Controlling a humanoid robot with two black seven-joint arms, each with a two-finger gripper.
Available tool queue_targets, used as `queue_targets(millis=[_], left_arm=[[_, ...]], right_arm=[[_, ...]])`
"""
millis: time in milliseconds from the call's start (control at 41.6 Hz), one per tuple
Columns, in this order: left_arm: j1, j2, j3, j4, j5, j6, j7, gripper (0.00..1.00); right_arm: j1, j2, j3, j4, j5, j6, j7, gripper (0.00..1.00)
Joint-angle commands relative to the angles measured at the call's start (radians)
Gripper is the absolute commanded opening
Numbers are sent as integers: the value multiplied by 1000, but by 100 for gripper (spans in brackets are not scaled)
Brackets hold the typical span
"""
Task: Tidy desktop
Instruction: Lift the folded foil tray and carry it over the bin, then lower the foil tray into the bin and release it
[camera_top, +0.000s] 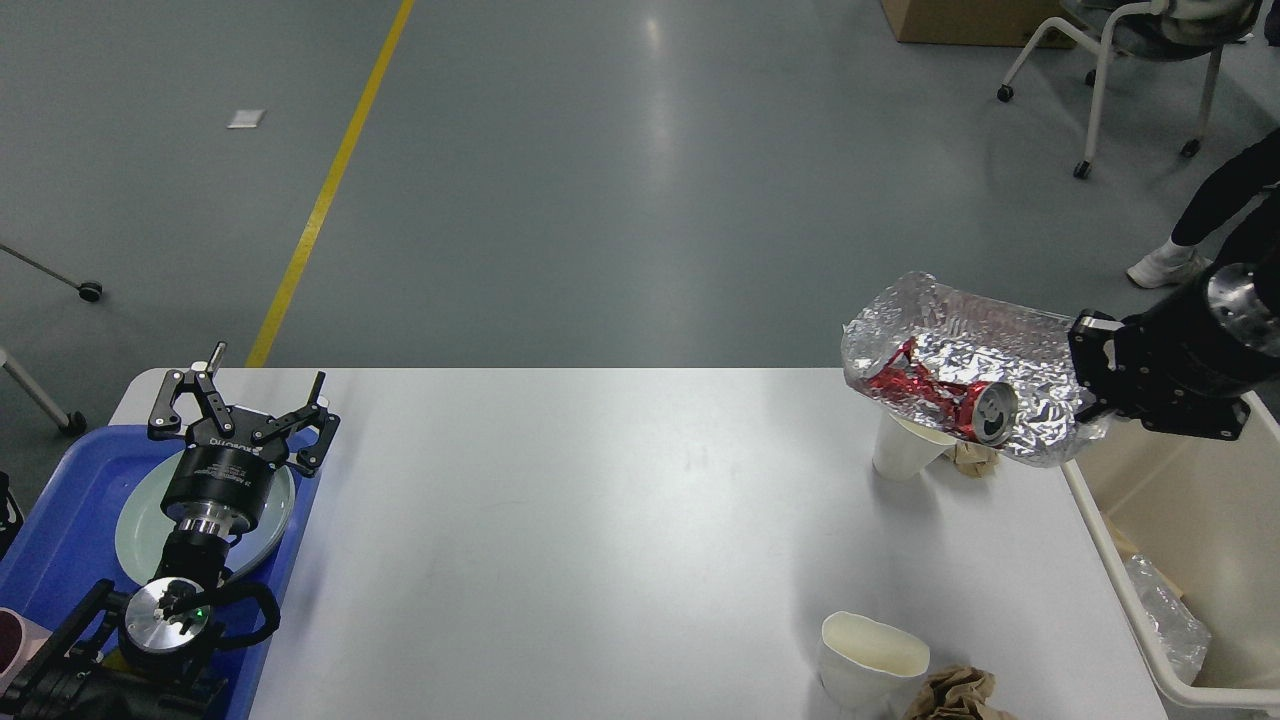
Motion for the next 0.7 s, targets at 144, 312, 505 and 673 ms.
queue_targets(millis=[144, 312, 505, 673], left_arm=[[0, 0, 0, 0, 0, 0, 0, 96], [0, 0, 0, 0, 0, 0, 0, 96], [0, 0, 0, 0, 0, 0, 0, 96], [0, 0, 0, 0, 0, 0, 0, 96]], right_arm=[[-216, -236, 21, -235, -19, 1, -3, 0], [-424, -286, 111, -394, -19, 0, -2, 0], [-729, -345, 367, -613, -18, -4, -2, 0], [-1001, -323, 595, -781, -19, -33, -3, 0]])
